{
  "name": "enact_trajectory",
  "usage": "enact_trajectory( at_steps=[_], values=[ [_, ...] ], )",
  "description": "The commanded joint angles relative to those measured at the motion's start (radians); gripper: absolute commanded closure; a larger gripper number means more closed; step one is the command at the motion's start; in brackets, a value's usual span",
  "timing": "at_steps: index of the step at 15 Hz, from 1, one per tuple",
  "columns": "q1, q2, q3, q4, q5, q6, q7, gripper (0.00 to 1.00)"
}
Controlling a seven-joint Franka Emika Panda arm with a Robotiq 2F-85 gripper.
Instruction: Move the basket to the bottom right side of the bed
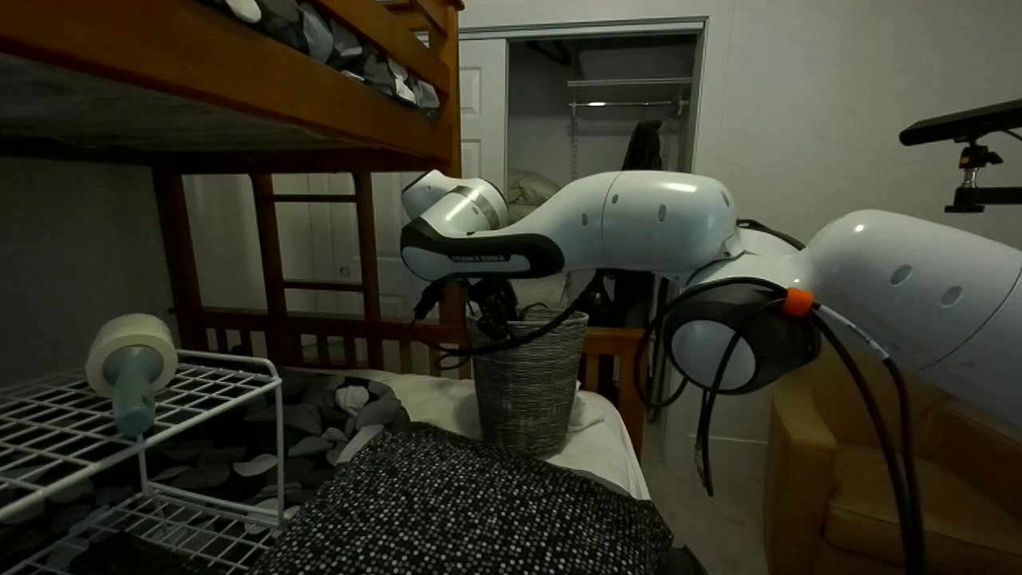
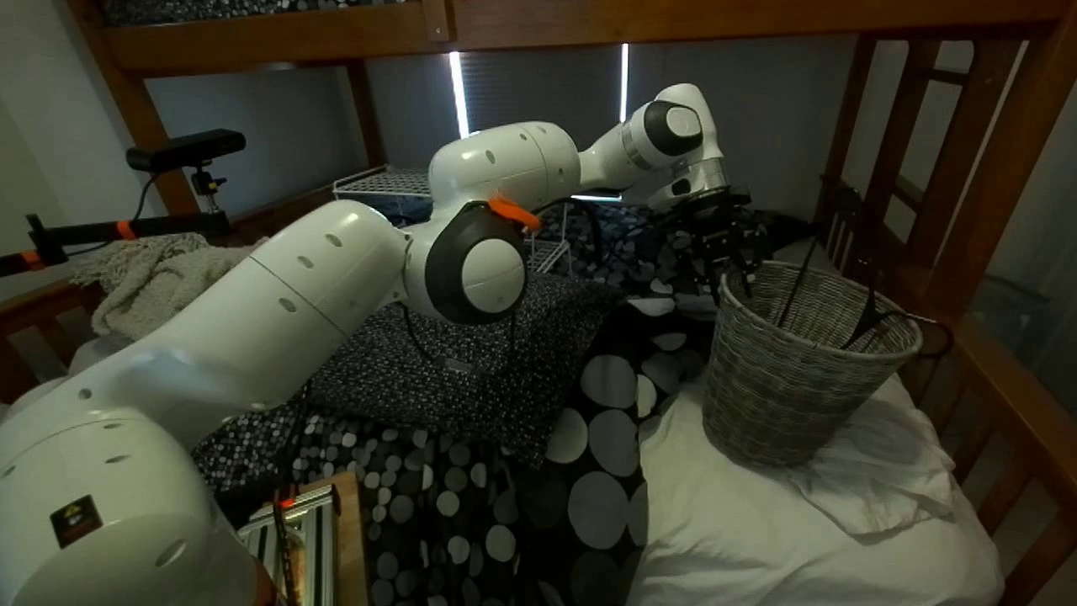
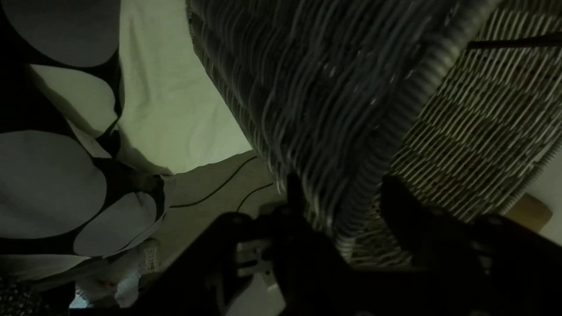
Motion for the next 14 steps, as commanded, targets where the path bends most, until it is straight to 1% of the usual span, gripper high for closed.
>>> enact_trajectory(
  at_steps=[1,3,4,8,10,11,12,13,14],
  values=[
    [-0.018,-0.015,0.027,0.0,-0.019,-0.028,0.008,0.17],
    [-0.011,-0.025,0.022,0.001,-0.032,-0.036,0.001,0.04],
    [-0.006,-0.035,0.02,0.002,-0.04,-0.032,-0.003,0.0],
    [0.007,-0.086,0.042,0.008,-0.038,-0.065,-0.029,0.0],
    [0.031,-0.113,0.022,0.011,-0.066,-0.077,0.026,0.0],
    [0.047,-0.124,0.006,0.015,-0.094,-0.051,0.057,0.0],
    [0.071,-0.133,-0.069,0.02,-0.08,-0.012,0.056,0.0],
    [0.093,-0.148,-0.19,0.028,-0.008,0.013,0.01,0.0],
    [0.097,-0.157,-0.083,0.036,-0.145,0.021,0.073,0.0]
  ],
)
